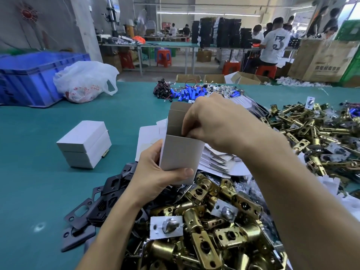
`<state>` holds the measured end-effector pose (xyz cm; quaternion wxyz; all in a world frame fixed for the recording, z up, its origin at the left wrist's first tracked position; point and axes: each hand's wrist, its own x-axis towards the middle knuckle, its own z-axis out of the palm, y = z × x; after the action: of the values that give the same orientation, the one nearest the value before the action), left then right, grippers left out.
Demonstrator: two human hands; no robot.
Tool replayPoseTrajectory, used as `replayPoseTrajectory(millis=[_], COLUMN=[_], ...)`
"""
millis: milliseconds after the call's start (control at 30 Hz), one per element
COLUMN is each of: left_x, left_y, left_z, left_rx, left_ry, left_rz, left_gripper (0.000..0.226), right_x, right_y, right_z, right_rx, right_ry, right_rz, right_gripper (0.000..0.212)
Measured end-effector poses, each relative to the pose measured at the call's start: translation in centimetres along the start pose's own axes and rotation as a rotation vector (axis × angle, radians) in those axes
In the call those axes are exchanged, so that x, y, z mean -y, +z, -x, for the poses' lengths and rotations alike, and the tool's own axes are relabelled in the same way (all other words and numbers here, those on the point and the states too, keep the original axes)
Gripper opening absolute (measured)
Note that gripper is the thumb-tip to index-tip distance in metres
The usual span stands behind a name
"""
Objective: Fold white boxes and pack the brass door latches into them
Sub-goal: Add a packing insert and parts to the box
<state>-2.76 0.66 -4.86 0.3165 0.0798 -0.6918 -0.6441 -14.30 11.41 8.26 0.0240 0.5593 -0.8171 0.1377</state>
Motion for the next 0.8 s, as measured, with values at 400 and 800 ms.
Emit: replayPoseTrajectory(millis=[400,800], left_x=[-0.2,-0.2], left_y=[-0.2,0.0], left_z=[0.3,0.1], left_rx=[-0.002,-0.018], left_ry=[-0.035,0.003], left_rz=[0.033,-0.035], left_gripper=[0.044,0.048], right_x=[-0.9,-0.5], right_y=[-0.3,0.4], right_z=[0.9,0.4], right_rx=[-0.122,-0.088], right_ry=[-0.171,-0.062], right_rz=[-0.128,-0.014], right_gripper=[0.012,0.014])
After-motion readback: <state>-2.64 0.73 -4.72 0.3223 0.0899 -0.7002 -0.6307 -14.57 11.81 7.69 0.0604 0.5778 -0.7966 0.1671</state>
